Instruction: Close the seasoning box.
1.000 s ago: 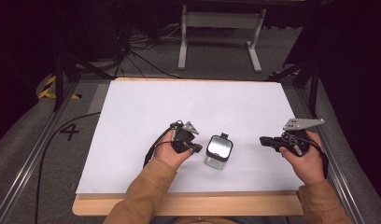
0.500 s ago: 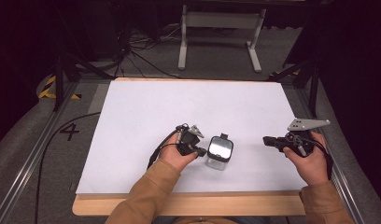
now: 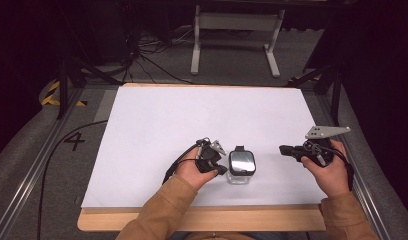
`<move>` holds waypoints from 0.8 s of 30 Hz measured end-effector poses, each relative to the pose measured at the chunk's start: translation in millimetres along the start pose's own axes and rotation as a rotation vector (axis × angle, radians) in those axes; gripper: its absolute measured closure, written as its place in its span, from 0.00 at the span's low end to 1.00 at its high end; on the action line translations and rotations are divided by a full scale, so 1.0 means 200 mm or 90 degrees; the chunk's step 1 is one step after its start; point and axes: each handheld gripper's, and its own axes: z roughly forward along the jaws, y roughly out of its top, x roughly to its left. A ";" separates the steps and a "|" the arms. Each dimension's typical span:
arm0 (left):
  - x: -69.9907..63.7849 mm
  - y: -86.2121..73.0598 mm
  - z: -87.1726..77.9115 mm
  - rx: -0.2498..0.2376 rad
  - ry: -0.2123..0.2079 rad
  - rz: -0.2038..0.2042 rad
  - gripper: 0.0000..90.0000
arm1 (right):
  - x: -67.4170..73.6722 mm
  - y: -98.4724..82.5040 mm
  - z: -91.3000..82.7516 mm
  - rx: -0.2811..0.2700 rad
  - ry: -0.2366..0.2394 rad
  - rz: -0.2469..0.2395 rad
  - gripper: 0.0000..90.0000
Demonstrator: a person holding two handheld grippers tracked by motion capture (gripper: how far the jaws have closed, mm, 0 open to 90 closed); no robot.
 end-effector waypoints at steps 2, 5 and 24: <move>-0.01 0.00 -0.03 -0.008 0.007 -0.001 0.99 | 0.00 0.01 0.00 -0.004 0.003 -0.003 1.00; -0.02 0.00 -0.13 -0.033 0.020 0.001 0.96 | 0.00 0.03 0.00 -0.010 0.007 -0.008 1.00; 0.09 -0.25 -0.62 -0.125 0.169 -0.085 0.72 | -0.13 0.12 0.04 -0.038 -0.007 0.007 0.68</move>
